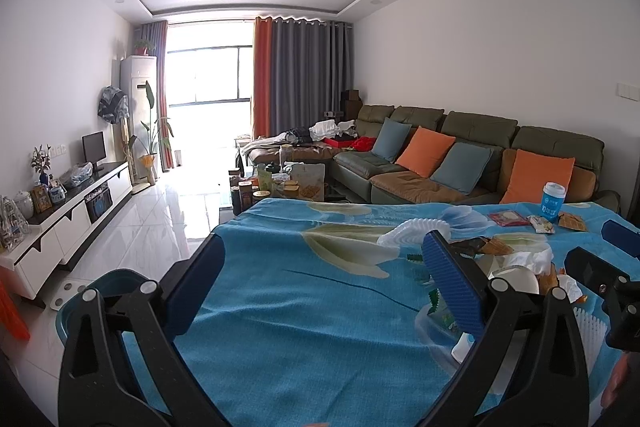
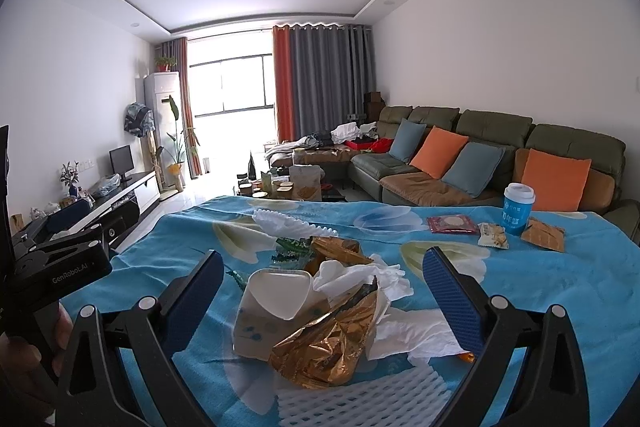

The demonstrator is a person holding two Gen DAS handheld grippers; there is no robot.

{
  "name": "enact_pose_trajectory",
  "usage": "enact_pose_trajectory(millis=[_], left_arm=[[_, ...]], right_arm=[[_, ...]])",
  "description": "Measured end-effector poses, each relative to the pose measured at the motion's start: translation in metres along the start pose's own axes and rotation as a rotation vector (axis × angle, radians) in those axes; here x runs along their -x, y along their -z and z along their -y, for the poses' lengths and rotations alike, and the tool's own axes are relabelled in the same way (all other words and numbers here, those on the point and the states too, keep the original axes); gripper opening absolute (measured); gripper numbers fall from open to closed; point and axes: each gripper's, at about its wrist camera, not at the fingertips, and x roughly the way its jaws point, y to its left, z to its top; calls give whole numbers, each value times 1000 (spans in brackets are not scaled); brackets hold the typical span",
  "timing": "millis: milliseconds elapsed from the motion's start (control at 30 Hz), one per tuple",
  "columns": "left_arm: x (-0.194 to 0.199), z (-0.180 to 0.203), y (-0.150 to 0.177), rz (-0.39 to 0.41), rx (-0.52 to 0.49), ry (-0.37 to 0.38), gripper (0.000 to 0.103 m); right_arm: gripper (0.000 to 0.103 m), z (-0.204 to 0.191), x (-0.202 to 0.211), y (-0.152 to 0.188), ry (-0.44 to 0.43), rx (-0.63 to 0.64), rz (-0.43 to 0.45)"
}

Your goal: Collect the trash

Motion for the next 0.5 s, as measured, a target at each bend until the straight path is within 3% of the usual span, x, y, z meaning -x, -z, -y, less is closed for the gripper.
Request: enact_pose_trajectory(millis=[500], left_arm=[[-2, -1, 4, -14, -4, 16, 97]], right_arm=[[96, 1, -4, 6, -10, -26, -16]])
